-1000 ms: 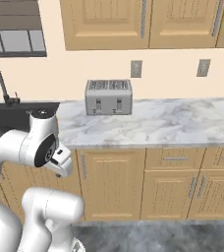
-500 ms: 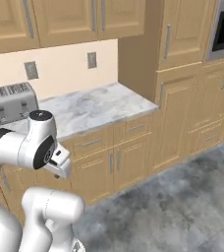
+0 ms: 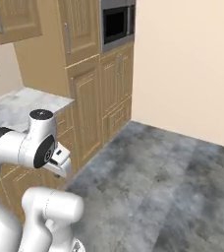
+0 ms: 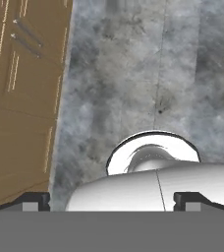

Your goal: Pick the cup and bowl from the counter and place them on the counter next to the sink.

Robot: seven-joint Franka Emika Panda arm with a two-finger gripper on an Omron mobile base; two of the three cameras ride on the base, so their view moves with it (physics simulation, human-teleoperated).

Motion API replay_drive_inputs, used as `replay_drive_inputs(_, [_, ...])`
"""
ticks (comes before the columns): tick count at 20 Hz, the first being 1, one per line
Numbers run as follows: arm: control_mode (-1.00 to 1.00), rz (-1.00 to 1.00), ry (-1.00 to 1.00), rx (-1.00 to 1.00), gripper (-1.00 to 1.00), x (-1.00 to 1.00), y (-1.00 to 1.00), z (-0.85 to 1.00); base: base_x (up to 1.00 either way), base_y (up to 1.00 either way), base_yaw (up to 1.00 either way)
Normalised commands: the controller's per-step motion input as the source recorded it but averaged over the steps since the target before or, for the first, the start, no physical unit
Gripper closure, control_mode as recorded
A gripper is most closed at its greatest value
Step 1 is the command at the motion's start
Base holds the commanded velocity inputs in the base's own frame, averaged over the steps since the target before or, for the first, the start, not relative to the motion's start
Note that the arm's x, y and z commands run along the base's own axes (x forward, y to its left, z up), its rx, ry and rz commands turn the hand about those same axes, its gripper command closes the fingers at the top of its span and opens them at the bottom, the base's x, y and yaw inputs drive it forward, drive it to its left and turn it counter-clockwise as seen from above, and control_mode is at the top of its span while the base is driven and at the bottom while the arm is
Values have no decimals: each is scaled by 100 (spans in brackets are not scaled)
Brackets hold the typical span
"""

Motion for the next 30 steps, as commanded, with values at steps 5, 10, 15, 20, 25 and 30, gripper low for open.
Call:
replay_drive_inputs(5, [100, 0, 0, 0, -100, 0, 0, 0, 18, -10, -76])
replay_drive_inputs(10, [100, 0, 0, 0, -100, 0, 0, 0, 53, 0, -64])
replay_drive_inputs(15, [100, 0, 0, 0, -100, 0, 0, 0, 100, 12, -33])
replay_drive_inputs(20, [100, 0, 0, 0, -100, 0, 0, 0, 100, 31, -18])
replay_drive_inputs(25, [100, 0, 0, 0, -100, 0, 0, 0, 100, 35, -18])
replay_drive_inputs(30, [100, 0, 0, 0, -100, 0, 0, 0, 100, 42, -18])
